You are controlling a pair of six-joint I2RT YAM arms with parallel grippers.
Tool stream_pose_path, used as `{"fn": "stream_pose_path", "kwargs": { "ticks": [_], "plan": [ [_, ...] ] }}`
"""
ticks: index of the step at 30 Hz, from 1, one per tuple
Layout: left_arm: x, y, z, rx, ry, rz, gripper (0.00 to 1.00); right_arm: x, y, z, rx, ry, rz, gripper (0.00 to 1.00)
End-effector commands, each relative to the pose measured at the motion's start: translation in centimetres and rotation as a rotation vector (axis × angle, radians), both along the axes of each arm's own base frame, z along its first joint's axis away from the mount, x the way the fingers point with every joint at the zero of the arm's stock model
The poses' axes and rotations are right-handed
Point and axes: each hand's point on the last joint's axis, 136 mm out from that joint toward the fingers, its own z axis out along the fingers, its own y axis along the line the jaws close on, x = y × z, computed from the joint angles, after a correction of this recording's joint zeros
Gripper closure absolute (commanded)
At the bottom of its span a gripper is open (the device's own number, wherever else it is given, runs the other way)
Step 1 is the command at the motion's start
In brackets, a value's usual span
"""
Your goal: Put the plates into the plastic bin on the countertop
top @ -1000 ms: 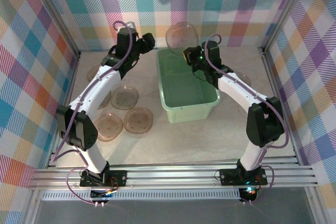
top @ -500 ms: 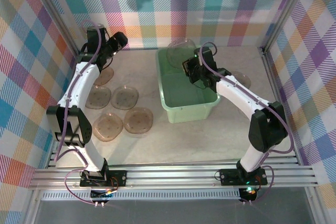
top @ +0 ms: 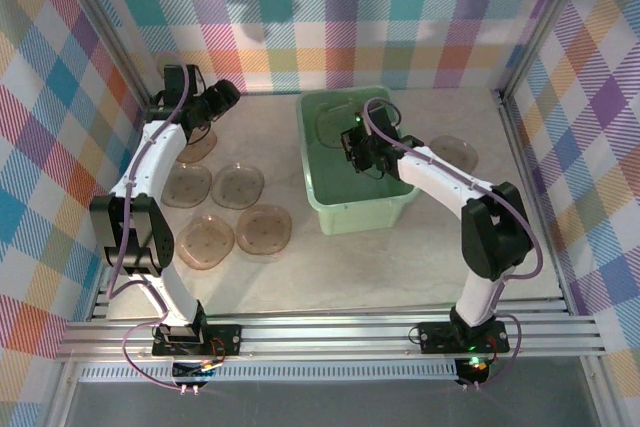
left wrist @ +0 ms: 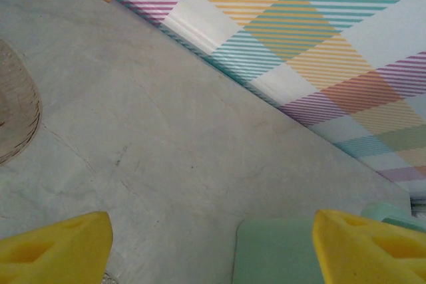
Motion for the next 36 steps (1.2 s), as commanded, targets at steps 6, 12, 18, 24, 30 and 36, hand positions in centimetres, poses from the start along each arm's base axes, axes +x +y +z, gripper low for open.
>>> {"fn": "stream_pose_path", "kwargs": {
  "ticks": [6,12,18,24,30,36],
  "plan": [
    [-0.3,-0.2,-2.9,-0.019,0.095,-0.039,0.22,0.3,1.6,-2.8,0.046,0.096,-0.015,0.96],
    [-0.6,0.0,-3.6,0.016,0.138,-0.052,0.22,0.8,2.5,-5.0,0.048,0.137,-0.018,0.96],
    [-0.6,0.5,-3.8,0.042,0.16,-0.042,0.21,1.6,3.3,-6.8,0.062,0.166,-0.023,0.95],
    [-0.2,0.9,-3.1,0.064,0.162,-0.027,0.21,2.7,4.1,-8.7,0.087,0.184,-0.028,0.95],
    [-0.6,1.4,-3.3,0.085,0.185,-0.01,0.21,3.1,4.6,-10.2,0.101,0.212,-0.014,0.93],
    [-0.9,1.6,-3.7,0.095,0.204,0.0,0.21,3.4,5.0,-11.3,0.111,0.235,-0.003,0.91]
  ]
}}
